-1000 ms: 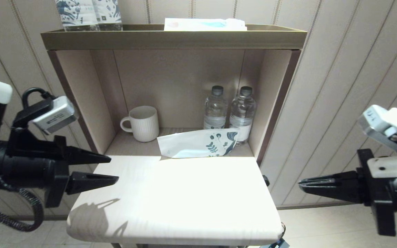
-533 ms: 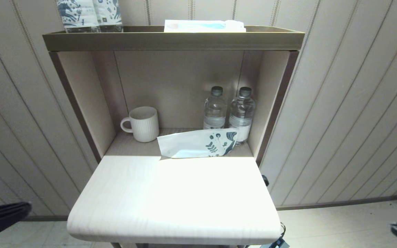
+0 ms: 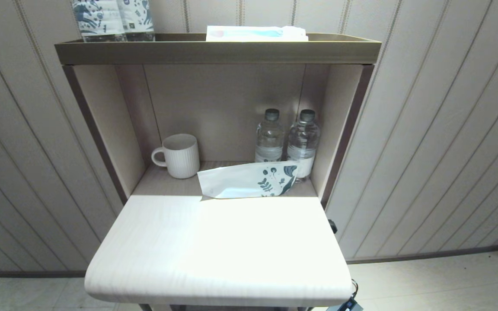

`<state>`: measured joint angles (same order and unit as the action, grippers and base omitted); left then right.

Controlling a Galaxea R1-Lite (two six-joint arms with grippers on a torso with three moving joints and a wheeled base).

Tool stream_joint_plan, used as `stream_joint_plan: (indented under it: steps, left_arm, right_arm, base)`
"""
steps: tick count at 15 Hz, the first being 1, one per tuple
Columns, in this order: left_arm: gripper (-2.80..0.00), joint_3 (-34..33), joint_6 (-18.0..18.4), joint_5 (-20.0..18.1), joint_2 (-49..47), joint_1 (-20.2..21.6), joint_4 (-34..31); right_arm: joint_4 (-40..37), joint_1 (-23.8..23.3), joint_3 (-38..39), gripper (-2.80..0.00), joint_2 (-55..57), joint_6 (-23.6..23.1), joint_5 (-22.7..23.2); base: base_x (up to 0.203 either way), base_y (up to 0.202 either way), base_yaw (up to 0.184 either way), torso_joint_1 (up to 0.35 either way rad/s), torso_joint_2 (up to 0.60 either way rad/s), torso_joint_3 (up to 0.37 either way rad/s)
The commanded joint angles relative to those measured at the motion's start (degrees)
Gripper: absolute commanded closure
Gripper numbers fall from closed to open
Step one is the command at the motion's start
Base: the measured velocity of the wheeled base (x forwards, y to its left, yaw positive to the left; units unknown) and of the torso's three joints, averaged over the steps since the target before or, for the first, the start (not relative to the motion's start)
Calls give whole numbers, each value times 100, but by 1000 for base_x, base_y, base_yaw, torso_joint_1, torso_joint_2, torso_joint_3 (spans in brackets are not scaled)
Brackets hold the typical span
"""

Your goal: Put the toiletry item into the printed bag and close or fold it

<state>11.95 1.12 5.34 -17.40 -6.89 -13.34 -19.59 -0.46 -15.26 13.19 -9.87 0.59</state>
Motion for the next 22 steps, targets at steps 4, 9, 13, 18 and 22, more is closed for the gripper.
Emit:
stream_joint_plan:
  steps: [4,9,13,18,22]
  left_arm:
    - [0,-675,-66,273,1196,531,450]
    - [0,-397,-177,-253,1731,674,-616]
    - [0,-732,-442,-240,1727,675,143]
    - [0,-1195,-24,-429,1722,672,1264]
    - [0,-1195,-63,-420,1731,672,1281]
  right_arm:
    - [606,37,833,0,-1319,264,-400]
    - [681,38,899,0,-1319,853,-399]
    - [703,38,921,0,-1319,996,-410]
    - [2382,45,1503,0,-1319,329,-12]
    - [2294,46,1526,0,-1310,877,-151]
  base:
    - [0,0,0,0,0,0]
    - [0,0,0,0,0,0]
    - [0,0,0,0,0,0]
    - [0,0,0,0,0,0]
    - [0,0,0,0,0,0]
